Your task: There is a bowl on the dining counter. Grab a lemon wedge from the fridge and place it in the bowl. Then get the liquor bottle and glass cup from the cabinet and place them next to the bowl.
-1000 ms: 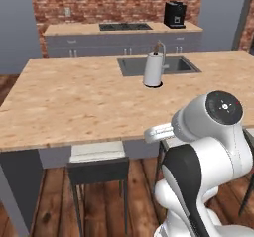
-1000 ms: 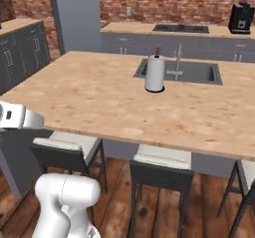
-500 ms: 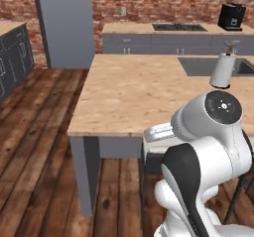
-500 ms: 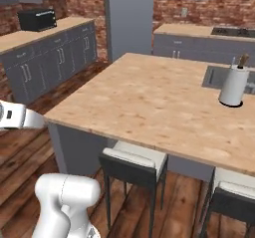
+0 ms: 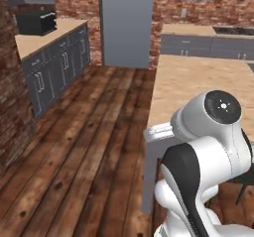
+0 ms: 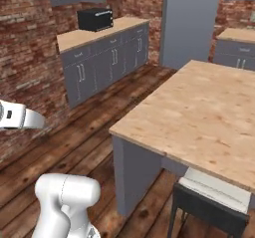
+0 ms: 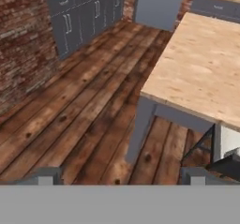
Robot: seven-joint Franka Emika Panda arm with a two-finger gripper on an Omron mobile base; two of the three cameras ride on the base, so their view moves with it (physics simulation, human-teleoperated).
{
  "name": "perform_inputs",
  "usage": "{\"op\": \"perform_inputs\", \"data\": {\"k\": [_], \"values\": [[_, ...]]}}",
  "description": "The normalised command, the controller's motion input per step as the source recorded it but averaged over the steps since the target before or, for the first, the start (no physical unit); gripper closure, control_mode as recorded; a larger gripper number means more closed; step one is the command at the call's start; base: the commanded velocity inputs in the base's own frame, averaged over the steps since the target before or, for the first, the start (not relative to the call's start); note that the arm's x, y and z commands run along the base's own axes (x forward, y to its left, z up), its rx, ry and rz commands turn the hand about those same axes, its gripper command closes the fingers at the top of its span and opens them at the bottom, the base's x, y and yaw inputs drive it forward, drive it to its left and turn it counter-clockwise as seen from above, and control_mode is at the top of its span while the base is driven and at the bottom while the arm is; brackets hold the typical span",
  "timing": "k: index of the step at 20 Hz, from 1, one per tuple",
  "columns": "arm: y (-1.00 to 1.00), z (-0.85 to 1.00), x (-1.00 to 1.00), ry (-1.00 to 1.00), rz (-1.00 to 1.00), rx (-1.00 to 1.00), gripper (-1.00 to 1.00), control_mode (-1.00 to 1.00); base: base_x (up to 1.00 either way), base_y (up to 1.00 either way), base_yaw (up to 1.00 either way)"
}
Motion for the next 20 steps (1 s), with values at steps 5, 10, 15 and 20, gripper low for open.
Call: {"op": "perform_inputs", "data": {"k": [5,10,15,20], "values": [[0.0,0.0,0.0,0.0,0.0,0.0,-1.0,1.0,0.32,0.87,0.35],[0.0,0.0,0.0,0.0,0.0,0.0,-1.0,1.0,0.62,0.7,0.32],[0.0,0.0,0.0,0.0,0.0,0.0,-1.0,1.0,0.94,0.42,0.26],[0.0,0.0,0.0,0.0,0.0,0.0,-1.0,1.0,1.0,0.0,0.07]]}}
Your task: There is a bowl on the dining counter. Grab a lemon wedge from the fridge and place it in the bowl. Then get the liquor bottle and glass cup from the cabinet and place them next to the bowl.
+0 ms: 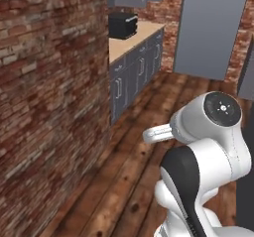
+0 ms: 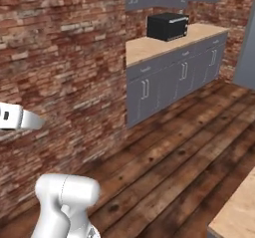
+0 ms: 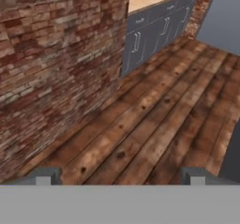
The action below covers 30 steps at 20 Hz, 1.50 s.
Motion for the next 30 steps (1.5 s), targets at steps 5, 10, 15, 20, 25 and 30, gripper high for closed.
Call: {"op": "perform_inputs", "data": {"k": [5,10,15,20,25,30], "values": [[0.0,0.0,0.0,0.0,0.0,0.0,-1.0,1.0,1.0,-0.17,0.0],[0.0,0.0,0.0,0.0,0.0,0.0,-1.0,1.0,1.0,-0.22,0.0],[0.0,0.0,0.0,0.0,0.0,0.0,-1.0,1.0,1.0,-0.23,0.0],[0.0,0.0,0.0,0.0,0.0,0.0,-1.0,1.0,1.0,-0.28,0.0],[0.0,0.0,0.0,0.0,0.0,0.0,-1.0,1.0,1.0,-0.35,0.04],[0.0,0.0,0.0,0.0,0.0,0.0,-1.0,1.0,1.0,-0.36,0.18]]}}
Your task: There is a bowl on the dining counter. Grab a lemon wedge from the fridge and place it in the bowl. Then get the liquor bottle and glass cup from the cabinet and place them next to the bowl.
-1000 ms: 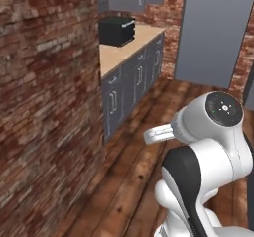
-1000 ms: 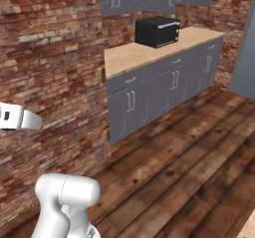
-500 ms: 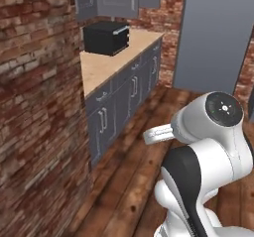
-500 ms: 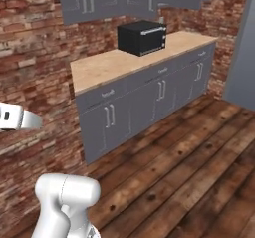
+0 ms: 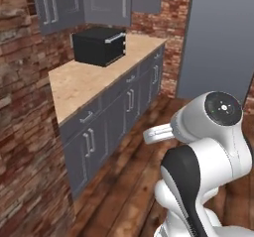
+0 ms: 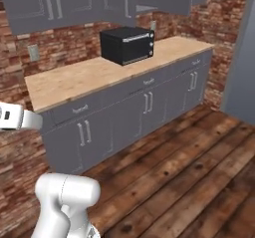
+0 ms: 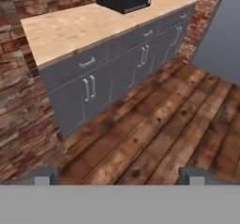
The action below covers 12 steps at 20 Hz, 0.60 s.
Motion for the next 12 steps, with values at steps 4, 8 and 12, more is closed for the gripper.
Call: {"op": "perform_inputs", "data": {"k": [4,8,12], "values": [[0.0,0.0,0.0,0.0,0.0,0.0,-1.0,1.0,1.0,-0.38,0.29],[0.0,0.0,0.0,0.0,0.0,0.0,-1.0,1.0,1.0,-0.4,0.32],[0.0,0.0,0.0,0.0,0.0,0.0,-1.0,1.0,1.0,-0.44,0.34]]}}
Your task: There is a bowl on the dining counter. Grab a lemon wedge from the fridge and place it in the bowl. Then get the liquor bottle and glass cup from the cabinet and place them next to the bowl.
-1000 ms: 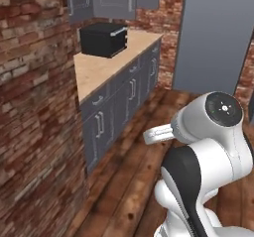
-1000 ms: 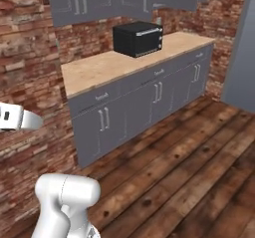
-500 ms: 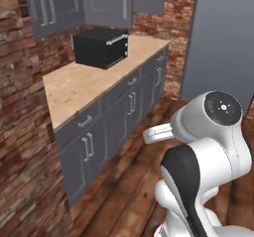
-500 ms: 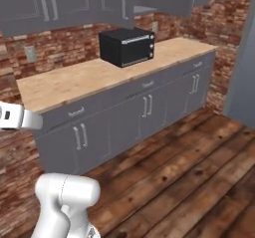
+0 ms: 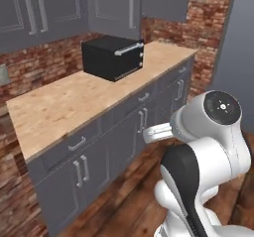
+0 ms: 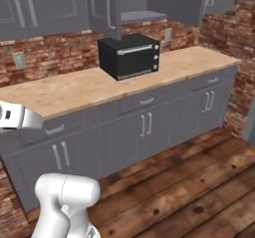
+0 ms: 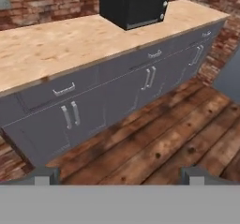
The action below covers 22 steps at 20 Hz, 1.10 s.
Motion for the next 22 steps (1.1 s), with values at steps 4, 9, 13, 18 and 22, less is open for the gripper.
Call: {"op": "perform_inputs", "data": {"k": [4,9,13,18,22], "values": [[0.0,0.0,0.0,0.0,0.0,0.0,-1.0,1.0,0.95,-0.52,0.36],[0.0,0.0,0.0,0.0,0.0,0.0,-1.0,1.0,0.69,-0.6,0.36],[0.0,0.0,0.0,0.0,0.0,0.0,-1.0,1.0,0.59,-0.66,0.36],[0.0,0.0,0.0,0.0,0.0,0.0,-1.0,1.0,0.61,-0.66,0.37],[0.0,0.0,0.0,0.0,0.0,0.0,-1.0,1.0,0.65,-0.64,0.38]]}}
